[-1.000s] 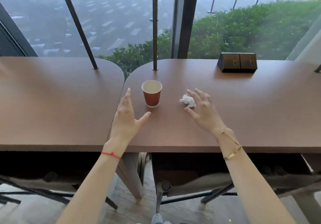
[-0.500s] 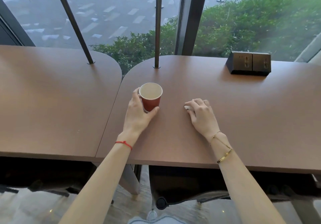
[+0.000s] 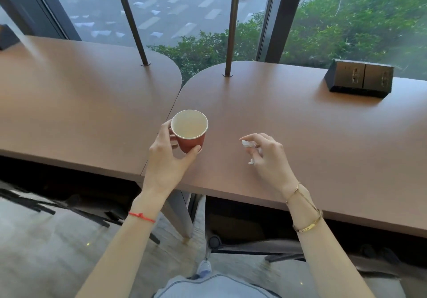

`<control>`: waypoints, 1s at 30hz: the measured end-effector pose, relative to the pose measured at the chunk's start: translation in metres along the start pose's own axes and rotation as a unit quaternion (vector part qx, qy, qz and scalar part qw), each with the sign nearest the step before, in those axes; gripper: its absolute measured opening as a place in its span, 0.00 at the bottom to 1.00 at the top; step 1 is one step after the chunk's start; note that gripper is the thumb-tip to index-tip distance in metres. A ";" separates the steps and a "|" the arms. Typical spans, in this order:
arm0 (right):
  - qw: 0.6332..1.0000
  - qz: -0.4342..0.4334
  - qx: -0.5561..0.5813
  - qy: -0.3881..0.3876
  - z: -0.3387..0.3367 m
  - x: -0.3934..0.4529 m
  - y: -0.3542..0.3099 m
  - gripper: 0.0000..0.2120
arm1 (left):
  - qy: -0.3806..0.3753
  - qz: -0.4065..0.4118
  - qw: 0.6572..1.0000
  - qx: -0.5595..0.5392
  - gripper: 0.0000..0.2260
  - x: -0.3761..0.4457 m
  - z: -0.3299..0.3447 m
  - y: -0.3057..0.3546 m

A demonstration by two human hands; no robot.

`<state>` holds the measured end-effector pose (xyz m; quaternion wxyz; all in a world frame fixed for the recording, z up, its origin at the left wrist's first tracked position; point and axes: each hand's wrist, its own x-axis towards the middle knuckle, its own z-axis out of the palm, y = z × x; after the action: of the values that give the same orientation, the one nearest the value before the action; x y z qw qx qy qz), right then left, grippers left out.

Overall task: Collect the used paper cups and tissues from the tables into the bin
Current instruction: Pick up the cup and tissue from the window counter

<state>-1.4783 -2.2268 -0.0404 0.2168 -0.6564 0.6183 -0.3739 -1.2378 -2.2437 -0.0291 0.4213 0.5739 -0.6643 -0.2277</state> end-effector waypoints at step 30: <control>0.846 -0.326 0.041 -0.419 0.170 -0.195 -0.166 0.12 | 0.410 -0.343 0.839 0.097 0.27 -0.433 -0.149 0.016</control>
<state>-1.2324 -2.0433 -0.0662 0.3474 -0.9051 0.2028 -0.1375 -1.1302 -1.7993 -0.0651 0.4922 0.8441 -0.2096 -0.0358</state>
